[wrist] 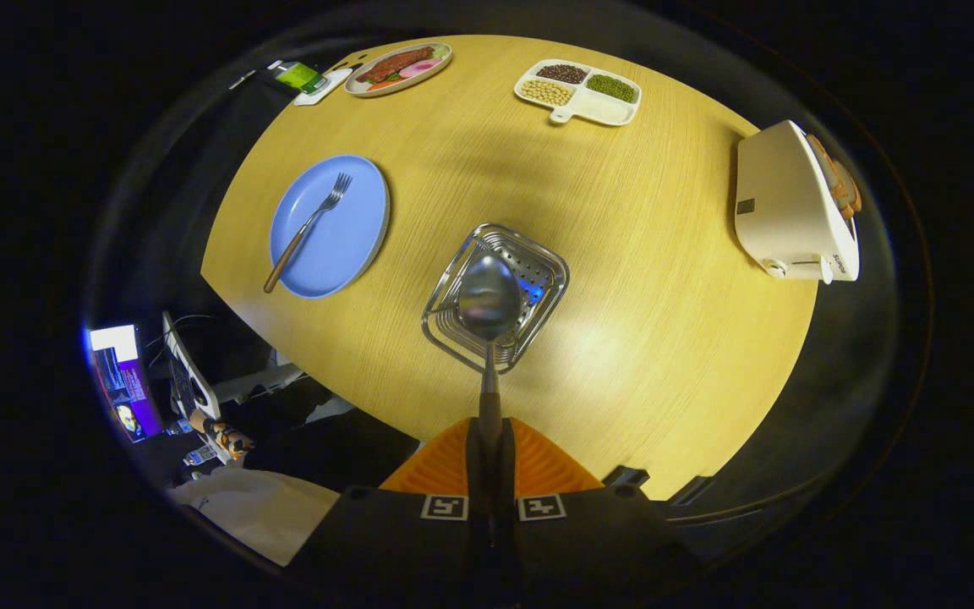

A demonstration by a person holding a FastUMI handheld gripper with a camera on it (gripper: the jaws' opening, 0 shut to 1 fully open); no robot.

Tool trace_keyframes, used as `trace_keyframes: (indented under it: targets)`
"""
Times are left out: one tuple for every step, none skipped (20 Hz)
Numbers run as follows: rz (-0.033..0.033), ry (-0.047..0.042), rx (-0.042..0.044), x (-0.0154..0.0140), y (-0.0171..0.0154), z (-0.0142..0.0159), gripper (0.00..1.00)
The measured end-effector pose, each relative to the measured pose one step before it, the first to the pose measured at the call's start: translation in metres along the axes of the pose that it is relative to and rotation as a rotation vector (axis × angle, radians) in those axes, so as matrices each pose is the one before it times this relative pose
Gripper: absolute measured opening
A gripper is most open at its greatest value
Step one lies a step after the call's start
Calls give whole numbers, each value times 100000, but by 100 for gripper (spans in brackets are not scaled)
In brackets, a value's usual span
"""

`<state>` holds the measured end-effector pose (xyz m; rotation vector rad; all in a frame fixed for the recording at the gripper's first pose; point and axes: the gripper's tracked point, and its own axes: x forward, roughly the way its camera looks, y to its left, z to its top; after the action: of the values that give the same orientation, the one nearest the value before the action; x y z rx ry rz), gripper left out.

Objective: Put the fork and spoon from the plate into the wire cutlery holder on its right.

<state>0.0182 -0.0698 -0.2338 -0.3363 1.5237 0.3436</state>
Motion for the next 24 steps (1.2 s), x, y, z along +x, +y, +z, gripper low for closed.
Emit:
trace_keyframes:
  targets:
    - [-25, 1531, -103, 291, -19, 199, 7]
    - [204, 1126, -182, 204, 61, 195, 8]
    - [247, 1433, 103, 245, 94, 139, 8]
    - [144, 1289, 388, 118, 11, 60, 8]
    - [-61, 50, 105, 28, -4, 367, 8]
    - [-279, 330, -76, 78, -140, 196, 10]
    - [607, -403, 561, -50, -15, 299, 12]
    - [57, -400, 1188, -145, -80, 316, 15]
    - [597, -1477, 1771, -128, 58, 422, 18]
    - [321, -2223, 1651, -306, -51, 501, 29]
    - [1223, -2180, 1408, -324, 223, 241, 37]
    - [281, -2620, 813, -452, 77, 383, 60]
    - [554, -2569, 306, -272, 145, 269, 74]
    - [907, -2300, 573, -487, 208, 38, 87]
    - [1044, -2123, 491, -378, 364, 104, 93]
    - [584, -1896, 254, -275, 385, -127, 98]
    - [145, -1992, -49, -287, 275, -5, 100]
    - [294, -2046, -409, -371, 305, -50, 100]
    - [98, -2385, -420, -332, 270, 69, 100]
    - [66, -3033, 16, -302, 341, 170, 100]
    - [165, -3329, 502, -417, 447, 127, 100]
    - [44, -2215, 662, -354, 312, 48, 100]
    - [12, -2765, 842, -448, 391, 151, 100]
    - [-18, -3000, 466, -427, 410, 162, 100]
